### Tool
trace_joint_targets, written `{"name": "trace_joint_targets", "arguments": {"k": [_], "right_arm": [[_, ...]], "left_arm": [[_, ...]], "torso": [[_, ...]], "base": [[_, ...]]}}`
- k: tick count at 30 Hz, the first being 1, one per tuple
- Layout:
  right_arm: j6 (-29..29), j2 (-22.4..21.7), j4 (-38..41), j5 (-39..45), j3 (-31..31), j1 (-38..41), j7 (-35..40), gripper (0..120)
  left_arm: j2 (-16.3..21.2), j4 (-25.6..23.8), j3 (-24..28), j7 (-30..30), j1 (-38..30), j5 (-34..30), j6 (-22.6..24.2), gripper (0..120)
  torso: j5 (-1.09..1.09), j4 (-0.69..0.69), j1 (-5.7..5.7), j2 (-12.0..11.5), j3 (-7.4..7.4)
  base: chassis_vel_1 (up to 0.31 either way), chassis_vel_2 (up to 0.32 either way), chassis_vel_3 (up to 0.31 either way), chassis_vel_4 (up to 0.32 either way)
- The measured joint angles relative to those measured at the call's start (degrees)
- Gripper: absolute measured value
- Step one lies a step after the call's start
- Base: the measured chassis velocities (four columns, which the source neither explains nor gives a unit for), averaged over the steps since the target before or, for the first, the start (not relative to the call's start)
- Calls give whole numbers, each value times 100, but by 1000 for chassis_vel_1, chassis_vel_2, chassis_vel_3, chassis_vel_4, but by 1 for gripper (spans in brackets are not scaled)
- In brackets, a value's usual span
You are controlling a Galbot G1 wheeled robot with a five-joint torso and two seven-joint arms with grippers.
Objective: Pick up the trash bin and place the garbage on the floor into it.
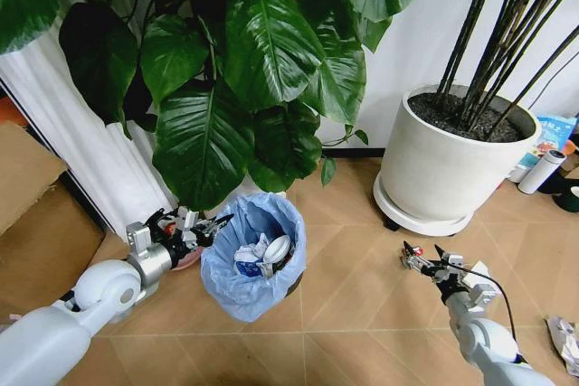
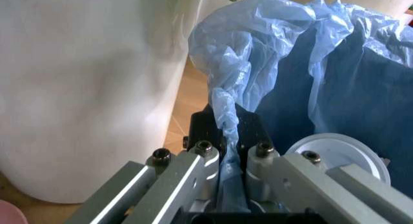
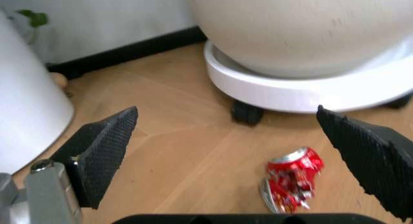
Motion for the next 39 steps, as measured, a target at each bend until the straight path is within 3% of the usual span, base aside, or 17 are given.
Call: {"name": "trace_joint_targets", "arguments": {"k": [6, 14, 33, 39], "right_arm": [[-271, 212, -331, 303, -154, 364, 806, 100], [-490, 349, -765, 872, -287, 630, 1268, 100], [-551, 879, -2122, 1093, -348, 1338, 1172, 94], [-482, 890, -2356, 997, -260, 1473, 1059, 97]], "left_arm": [[-22, 71, 54, -14, -107, -62, 10, 0], [-41, 120, 80, -19, -132, -82, 20, 0], [-41, 204, 126, -34, -161, -109, 24, 0], [-53, 229, 129, -34, -160, -108, 24, 0]], "torso": [[0, 0, 0, 0, 0], [0, 0, 0, 0, 0], [1, 1, 0, 0, 0], [0, -1, 0, 0, 0]], "base": [[0, 0, 0, 0], [0, 0, 0, 0], [0, 0, 0, 0], [0, 0, 0, 0]]}}
